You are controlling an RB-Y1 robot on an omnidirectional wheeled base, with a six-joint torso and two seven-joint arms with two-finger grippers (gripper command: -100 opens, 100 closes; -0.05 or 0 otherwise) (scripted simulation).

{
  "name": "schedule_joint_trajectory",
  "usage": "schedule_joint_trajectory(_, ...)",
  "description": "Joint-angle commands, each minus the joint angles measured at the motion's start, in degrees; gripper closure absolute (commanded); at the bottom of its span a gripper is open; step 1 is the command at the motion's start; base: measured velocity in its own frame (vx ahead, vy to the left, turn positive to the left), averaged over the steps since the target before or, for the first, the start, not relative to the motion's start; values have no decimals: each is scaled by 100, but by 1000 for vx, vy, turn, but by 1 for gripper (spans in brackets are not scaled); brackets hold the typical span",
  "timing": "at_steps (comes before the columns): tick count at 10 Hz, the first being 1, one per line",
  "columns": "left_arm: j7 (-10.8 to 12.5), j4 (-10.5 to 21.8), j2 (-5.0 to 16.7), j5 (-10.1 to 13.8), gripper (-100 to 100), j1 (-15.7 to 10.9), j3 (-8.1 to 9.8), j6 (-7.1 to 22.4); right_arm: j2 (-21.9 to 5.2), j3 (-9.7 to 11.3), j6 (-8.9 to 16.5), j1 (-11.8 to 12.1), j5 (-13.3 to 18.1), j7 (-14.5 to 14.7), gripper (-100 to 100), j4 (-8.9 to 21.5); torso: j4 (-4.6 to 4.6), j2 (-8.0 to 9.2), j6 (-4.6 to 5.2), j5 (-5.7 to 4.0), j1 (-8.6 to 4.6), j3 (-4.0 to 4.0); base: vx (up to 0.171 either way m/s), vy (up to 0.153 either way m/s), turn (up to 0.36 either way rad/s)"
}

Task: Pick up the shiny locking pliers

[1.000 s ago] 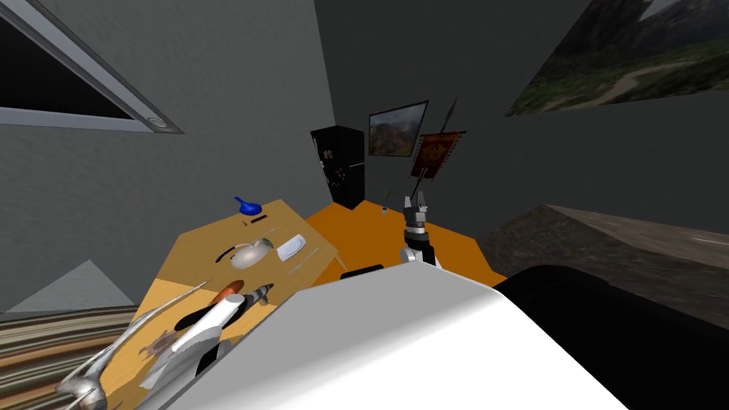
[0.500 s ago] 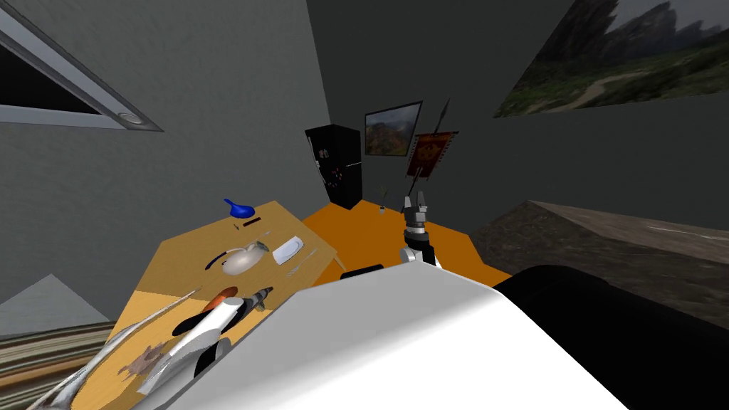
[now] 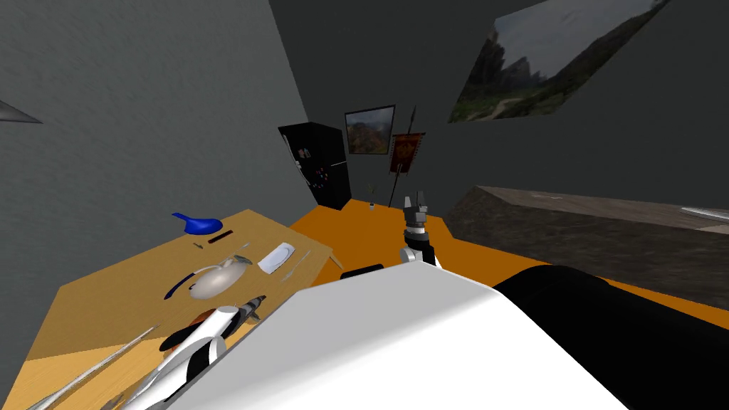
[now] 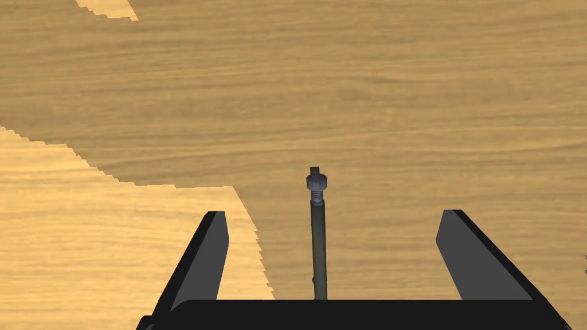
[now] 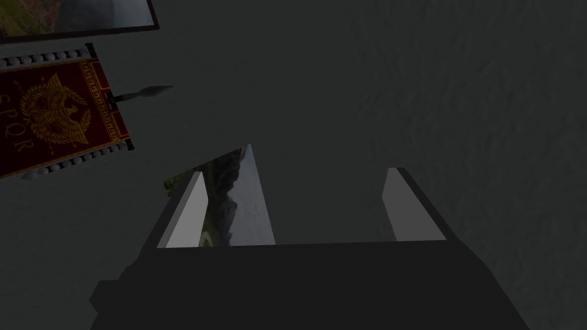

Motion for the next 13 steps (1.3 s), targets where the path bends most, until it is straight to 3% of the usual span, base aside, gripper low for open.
schedule_joint_trajectory(1, 202, 128, 12, -62, -100, 34, 76, -97, 0, 0, 0, 0, 0, 0, 0, 0, 0, 0, 0, 0, 0, 0, -97, 15, -281)
schedule_joint_trajectory(2, 202, 128, 12, -62, -100, 34, 76, -97, 0, 1, 0, -1, 0, 0, 0, 0, -2, -7, 6, -1, -7, -5, -74, 7, -134)
schedule_joint_trajectory(5, 650, 630, 116, -212, -100, 4, 254, -407, 0, 1, 0, -1, 0, 0, 0, 0, -1, -4, 8, -3, -10, -3, -128, 14, -362)
schedule_joint_trajectory(7, 650, 630, 116, -212, -100, 4, 254, -407, 0, 0, 0, 1, 0, 0, 0, 0, 0, -2, -3, 0, 2, -1, -82, 19, -33)
schedule_joint_trajectory(8, 799, 797, 150, -262, -100, -6, 314, -510, 0, -1, 0, 2, 0, 0, 0, 0, -5, -23, -3, 0, -2, -13, -54, -1, -269)
schedule_joint_trajectory(10, 708, 885, 171, -220, -100, -50, 309, -557, 0, 0, 0, 1, 0, 0, 0, 0, -6, -29, -1, -1, -3, -17, -40, 8, -94)
schedule_joint_trajectory(11, 729, 873, 168, -225, 100, -44, 311, -550, 0, -1, 0, 2, 0, 0, 0, 0, -8, -39, -2, -1, -3, -22, 0, 0, 0)
schedule_joint_trajectory(13, 729, 875, 179, -228, 100, -31, 313, -559, 0, 0, 0, 2, 0, 0, 0, -1, -6, -52, 10, 8, -2, -27, -3, 2, 12)
